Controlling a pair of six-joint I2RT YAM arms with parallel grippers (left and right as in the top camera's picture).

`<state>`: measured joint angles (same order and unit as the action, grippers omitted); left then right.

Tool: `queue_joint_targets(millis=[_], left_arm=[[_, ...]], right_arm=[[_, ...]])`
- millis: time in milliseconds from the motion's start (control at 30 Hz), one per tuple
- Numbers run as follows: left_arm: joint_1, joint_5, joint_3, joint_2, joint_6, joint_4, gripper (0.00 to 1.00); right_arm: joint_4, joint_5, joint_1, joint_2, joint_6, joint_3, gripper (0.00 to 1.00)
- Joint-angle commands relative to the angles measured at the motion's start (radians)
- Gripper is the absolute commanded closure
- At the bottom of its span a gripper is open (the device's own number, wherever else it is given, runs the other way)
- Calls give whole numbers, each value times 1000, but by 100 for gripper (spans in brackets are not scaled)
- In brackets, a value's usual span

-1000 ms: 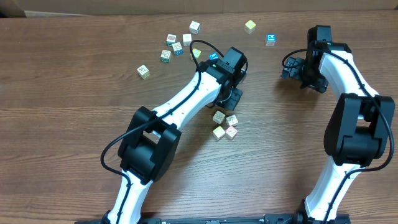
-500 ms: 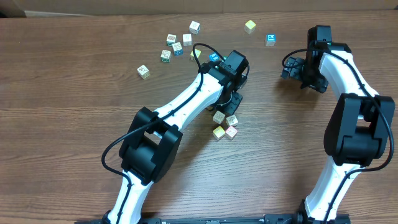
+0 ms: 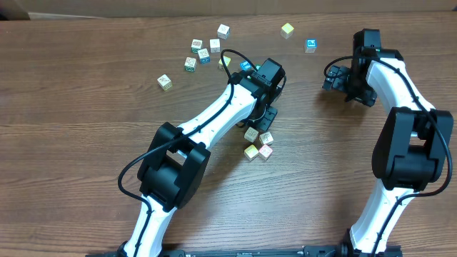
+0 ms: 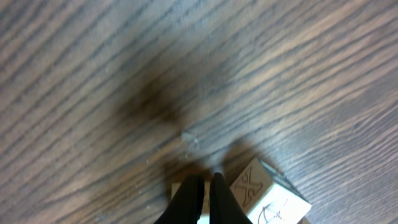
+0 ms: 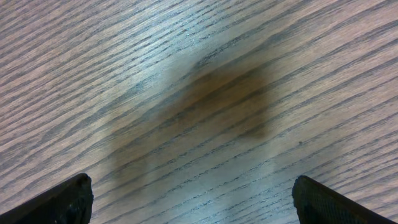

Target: Form a circle

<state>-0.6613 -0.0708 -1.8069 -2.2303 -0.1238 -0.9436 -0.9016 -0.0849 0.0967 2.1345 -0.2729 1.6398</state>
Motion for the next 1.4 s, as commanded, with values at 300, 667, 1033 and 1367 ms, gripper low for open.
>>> queue_joint_targets(millis=[300, 667, 1033, 1367], left_arm=[[-9, -2, -11, -23, 32, -44, 96], [-14, -1, -11, -23, 35, -74, 96], [-14, 1, -21, -19, 25, -56, 96], [10, 54, -141, -15, -42, -72, 96]], right_arm=[[4, -3, 2, -12, 0, 10, 0], [4, -3, 2, -12, 0, 10, 0], [4, -3, 2, -12, 0, 10, 0], [4, -3, 2, -12, 0, 10, 0]])
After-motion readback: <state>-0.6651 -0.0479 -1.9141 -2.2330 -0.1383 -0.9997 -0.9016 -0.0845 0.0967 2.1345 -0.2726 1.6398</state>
